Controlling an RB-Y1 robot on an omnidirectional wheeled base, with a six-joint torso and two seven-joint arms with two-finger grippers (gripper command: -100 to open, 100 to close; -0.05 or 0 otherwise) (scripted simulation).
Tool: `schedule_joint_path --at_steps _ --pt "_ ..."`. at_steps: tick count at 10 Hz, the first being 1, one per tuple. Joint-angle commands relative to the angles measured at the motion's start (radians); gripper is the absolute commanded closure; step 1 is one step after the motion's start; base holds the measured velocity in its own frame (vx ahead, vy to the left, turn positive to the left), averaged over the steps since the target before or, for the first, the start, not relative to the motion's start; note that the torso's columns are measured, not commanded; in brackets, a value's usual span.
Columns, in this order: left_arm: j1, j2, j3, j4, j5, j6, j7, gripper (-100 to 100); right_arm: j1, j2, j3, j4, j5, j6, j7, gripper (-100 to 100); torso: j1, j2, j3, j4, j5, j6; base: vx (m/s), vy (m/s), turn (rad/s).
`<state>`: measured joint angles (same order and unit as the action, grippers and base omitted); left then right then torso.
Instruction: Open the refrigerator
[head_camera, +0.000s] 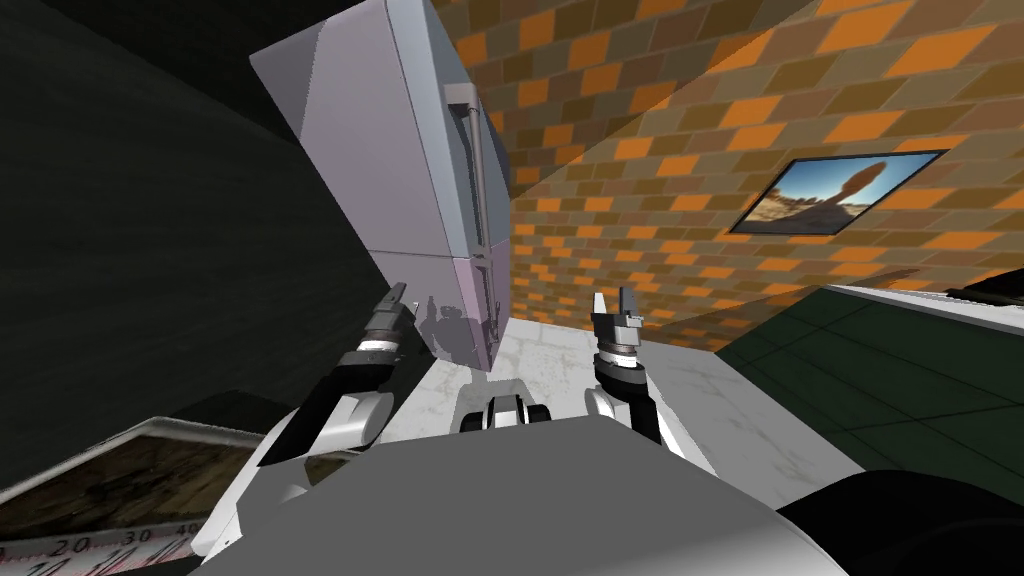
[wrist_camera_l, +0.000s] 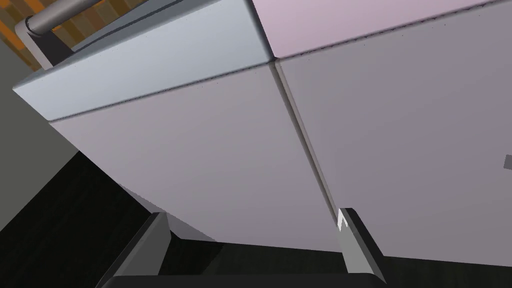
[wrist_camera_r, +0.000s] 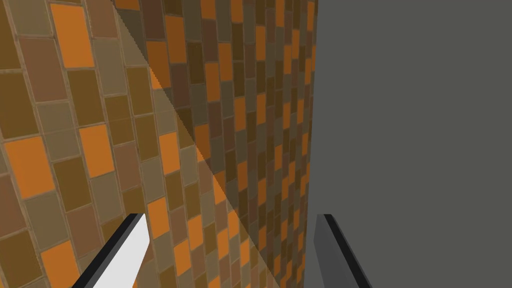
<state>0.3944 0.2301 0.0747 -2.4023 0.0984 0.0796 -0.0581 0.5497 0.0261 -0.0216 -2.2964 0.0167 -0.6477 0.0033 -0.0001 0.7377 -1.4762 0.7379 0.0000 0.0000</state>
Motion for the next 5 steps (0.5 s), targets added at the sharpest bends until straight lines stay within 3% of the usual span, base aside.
schedule_joint_path --at_steps 1,5 --pt "-0.009 0.026 0.003 -0.019 0.001 0.061 0.009 -100 0.000 0.000 0.000 0.000 0.000 0.000 0.000 0 0.000 0.000 0.000 0.000 0.000 0.000 0.069 -0.058 -0.063" --pt "-0.023 0.081 0.008 -0.040 0.003 0.154 0.022 -100 0.000 0.000 0.000 0.000 0.000 0.000 0.000 0 0.001 0.001 0.000 0.000 0.000 0.000 0.072 -0.044 -0.062"
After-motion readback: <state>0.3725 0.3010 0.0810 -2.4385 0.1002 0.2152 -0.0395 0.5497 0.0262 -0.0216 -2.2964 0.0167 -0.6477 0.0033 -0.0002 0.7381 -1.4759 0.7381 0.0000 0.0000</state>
